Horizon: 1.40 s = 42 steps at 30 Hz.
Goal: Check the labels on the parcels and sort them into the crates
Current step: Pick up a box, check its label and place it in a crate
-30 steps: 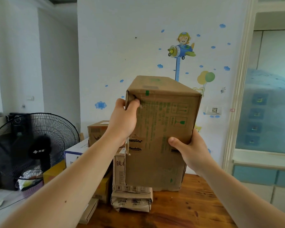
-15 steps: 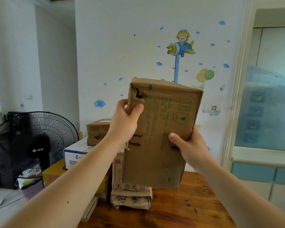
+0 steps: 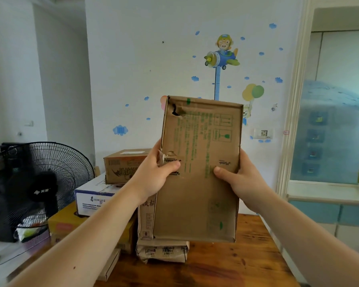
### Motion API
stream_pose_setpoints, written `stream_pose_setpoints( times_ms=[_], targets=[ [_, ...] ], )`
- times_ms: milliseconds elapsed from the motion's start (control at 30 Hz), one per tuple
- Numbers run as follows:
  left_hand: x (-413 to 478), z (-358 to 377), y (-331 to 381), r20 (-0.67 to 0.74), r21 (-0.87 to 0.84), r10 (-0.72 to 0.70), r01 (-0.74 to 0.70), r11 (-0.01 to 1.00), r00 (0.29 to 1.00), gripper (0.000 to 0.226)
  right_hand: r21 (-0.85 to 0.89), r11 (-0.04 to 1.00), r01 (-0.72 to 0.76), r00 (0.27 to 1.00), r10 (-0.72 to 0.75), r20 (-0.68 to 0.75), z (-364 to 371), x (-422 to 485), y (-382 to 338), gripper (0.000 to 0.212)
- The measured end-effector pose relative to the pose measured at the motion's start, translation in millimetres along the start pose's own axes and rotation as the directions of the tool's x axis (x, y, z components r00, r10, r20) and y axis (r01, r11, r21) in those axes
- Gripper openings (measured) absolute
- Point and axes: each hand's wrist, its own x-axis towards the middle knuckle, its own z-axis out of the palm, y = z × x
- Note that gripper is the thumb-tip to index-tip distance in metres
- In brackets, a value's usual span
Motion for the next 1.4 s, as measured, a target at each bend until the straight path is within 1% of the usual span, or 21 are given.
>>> stream_pose_setpoints(
  times_ms=[100, 133, 233, 300, 433, 500, 600, 733, 800, 900, 1000, 1267, 1300, 1400],
  targets=[
    [0, 1, -1, -0.040, -0.051, -0.004, 0.002, 0.999, 0.999, 0.056, -0.050, 0.998, 0.033, 0.998, -0.035, -0.051, 1, 0, -3, 0.052],
    [0, 0, -1, -0.026, -0.056, -0.008, 0.007, 0.998, 1.000, 0.055, -0.058, 0.998, 0.039, 0.998, -0.042, -0.051, 0, 0, -4, 0.050],
    [0, -4, 0, 0.049, 0.025, 0.009, -0.011, 1.000, 0.999, 0.061, -0.093, 0.995, 0.030, 0.999, -0.028, 0.020, -6, -1, -6, 0.051],
    [1, -4, 1, 0.063, 0.037, 0.012, -0.015, 0.999, 0.998, 0.062, -0.103, 0.994, 0.024, 0.999, -0.021, 0.038, -8, -3, -4, 0.054],
    [-1, 4, 0, 0.085, 0.045, 0.018, -0.022, 0.999, 0.996, 0.074, -0.121, 0.992, 0.036, 0.999, -0.037, -0.004, -12, -8, -1, 0.054],
    [1, 7, 0, 0.089, 0.050, 0.037, -0.042, 0.998, 0.995, 0.077, -0.132, 0.990, 0.039, 0.999, -0.042, -0.024, -16, -11, -2, 0.054],
    [7, 16, -1, 0.108, 0.020, 0.049, -0.051, 0.998, 0.993, 0.075, -0.146, 0.989, 0.017, 0.997, -0.027, -0.069, -23, -14, -2, 0.056],
    [11, 35, -2, 0.131, -0.025, 0.051, -0.048, 0.999, 0.990, 0.066, -0.197, 0.980, -0.008, 0.991, -0.018, -0.132, -36, -22, -4, 0.068],
    [14, 48, -5, 0.147, -0.061, 0.022, -0.013, 0.998, 0.989, 0.069, -0.205, 0.978, -0.025, 0.987, -0.009, -0.161, -45, -30, -2, 0.067],
    [20, 74, -13, 0.208, -0.109, 0.003, 0.020, 0.994, 0.978, 0.075, -0.217, 0.974, -0.059, 0.978, 0.013, -0.208, -64, -43, 4, 0.067],
    [20, 102, -17, 0.238, -0.137, 0.001, 0.032, 0.990, 0.971, 0.071, -0.242, 0.966, -0.090, 0.972, 0.032, -0.234, -84, -55, 8, 0.065],
    [15, 183, -22, 0.326, -0.164, -0.037, 0.095, 0.982, 0.945, 0.074, -0.251, 0.952, -0.176, 0.955, 0.102, -0.279, -154, -77, 32, 0.065],
    [15, 203, -20, 0.338, -0.175, -0.036, 0.100, 0.980, 0.941, 0.072, -0.251, 0.950, -0.186, 0.953, 0.112, -0.282, -172, -82, 36, 0.065],
    [13, 232, -21, 0.358, -0.193, -0.034, 0.110, 0.975, 0.933, 0.069, -0.261, 0.942, -0.212, 0.947, 0.132, -0.294, -200, -88, 47, 0.069]
  ],
)
